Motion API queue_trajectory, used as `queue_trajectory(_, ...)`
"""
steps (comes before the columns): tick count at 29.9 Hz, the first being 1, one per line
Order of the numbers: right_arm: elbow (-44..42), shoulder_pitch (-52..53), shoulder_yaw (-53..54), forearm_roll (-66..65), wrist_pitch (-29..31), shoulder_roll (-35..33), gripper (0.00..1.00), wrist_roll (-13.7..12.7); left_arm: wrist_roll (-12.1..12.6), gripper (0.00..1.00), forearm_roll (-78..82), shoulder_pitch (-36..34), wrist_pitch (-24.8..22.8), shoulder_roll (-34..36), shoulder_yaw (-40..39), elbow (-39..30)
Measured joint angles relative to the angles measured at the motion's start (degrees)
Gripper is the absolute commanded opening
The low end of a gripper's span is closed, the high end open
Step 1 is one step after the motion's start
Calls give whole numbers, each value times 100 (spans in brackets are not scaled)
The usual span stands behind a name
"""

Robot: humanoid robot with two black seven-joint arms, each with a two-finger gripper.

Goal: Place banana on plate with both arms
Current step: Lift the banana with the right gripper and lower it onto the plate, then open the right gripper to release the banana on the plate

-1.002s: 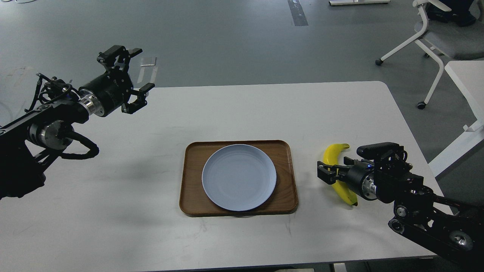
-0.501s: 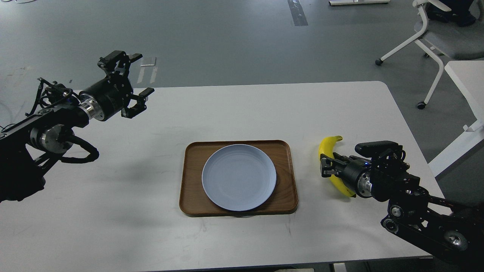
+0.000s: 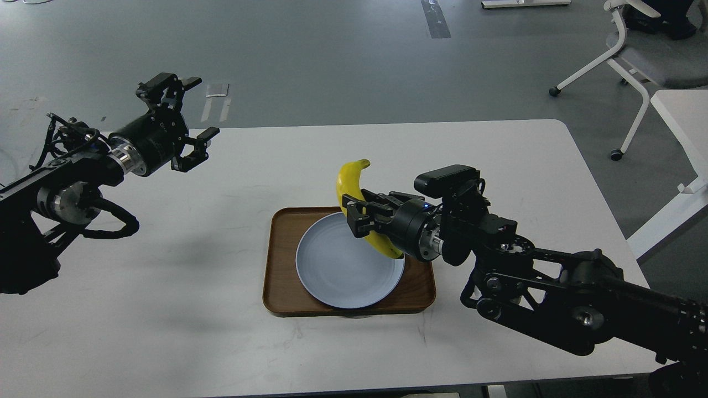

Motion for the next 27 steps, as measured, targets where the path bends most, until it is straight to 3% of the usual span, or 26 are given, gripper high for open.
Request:
queue_trajectory(5,-50,102,-662,7,44,41,0,-16,0,98,0,-7,6,24,0,0)
queue_trajectory(12,-94,35,-797,12,48,-48,0,-18,0,98,0,-7,-7,62,1,0)
queue_trajectory(17,-233,1,-706,23,-122,-6,49,-32,-2,98,0,-5,-10,96,2,0)
queue_trajectory(18,-263,-25,-671,43,-207,2,66,-34,-13,98,0,-2,-11,101,3,0)
queue_trajectory(19,-288,-57,-637,83,-305,10,67,-35,-24,98,0,-1,-11,105,6,0)
queue_trajectory(21,-319,-103,-604,198,-447,44,97,-36,-53,98,0,0,-11,106,8,0)
queue_trajectory(27,-293,-113,-592,718,-513,86,100,-59,-69,98,0,1,-11,108,9,0)
